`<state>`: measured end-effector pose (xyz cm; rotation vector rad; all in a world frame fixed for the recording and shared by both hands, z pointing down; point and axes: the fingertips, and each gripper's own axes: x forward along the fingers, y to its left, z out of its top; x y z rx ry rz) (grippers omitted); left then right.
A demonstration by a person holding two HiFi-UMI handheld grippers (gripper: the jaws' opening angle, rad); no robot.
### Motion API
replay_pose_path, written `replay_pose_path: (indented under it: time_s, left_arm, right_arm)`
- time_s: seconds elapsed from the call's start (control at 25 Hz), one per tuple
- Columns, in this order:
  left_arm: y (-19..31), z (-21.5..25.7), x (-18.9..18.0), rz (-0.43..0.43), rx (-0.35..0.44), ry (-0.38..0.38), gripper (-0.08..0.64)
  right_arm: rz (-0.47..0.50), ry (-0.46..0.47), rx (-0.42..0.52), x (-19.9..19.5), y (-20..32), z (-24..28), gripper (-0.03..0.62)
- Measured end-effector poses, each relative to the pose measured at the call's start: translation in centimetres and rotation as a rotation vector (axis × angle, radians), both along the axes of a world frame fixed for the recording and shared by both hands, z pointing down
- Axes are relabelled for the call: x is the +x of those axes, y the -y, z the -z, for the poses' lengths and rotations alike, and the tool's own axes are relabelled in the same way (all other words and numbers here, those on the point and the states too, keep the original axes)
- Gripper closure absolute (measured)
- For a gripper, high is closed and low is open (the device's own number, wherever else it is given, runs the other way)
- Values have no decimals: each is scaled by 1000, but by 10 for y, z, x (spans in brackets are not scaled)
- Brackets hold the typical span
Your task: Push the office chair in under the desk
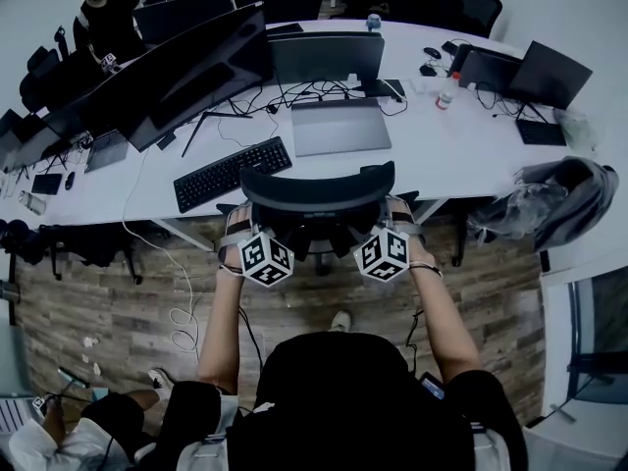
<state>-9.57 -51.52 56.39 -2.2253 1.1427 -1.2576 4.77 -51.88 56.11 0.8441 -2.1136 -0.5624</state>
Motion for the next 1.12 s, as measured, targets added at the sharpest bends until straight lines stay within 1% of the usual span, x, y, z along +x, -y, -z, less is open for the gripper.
replay_pose_path:
  time_s: [0.24, 0.4, 0.52, 0.64, 0.84, 1.0, 1.12]
  left_arm:
    - [-7, 5, 0, 29, -20, -36, 189]
    - [-15, 11, -3, 40, -5, -44, 189]
    - [-22, 16, -4, 46, -4, -58, 190]
    - [-30, 20, -4, 57, -18, -94, 190]
    - [-46, 26, -3, 56, -28, -149, 195]
    - [-56, 40, -5, 63, -3, -193, 227]
    - [-62, 58, -5, 66, 37, -242, 287]
  right_arm:
    - [-27, 34, -11, -1, -5, 6, 281]
    - [-46, 49, -8, 1, -11, 12, 281]
    - [-80, 87, -18, 3, -16, 19, 281]
    - [-100, 122, -31, 3, -22, 25, 281]
    - [-118, 143, -26, 2, -36, 34, 281]
    - [-136, 180, -13, -1, -49, 47, 282]
    - [-145, 214, -6, -5, -58, 60, 282]
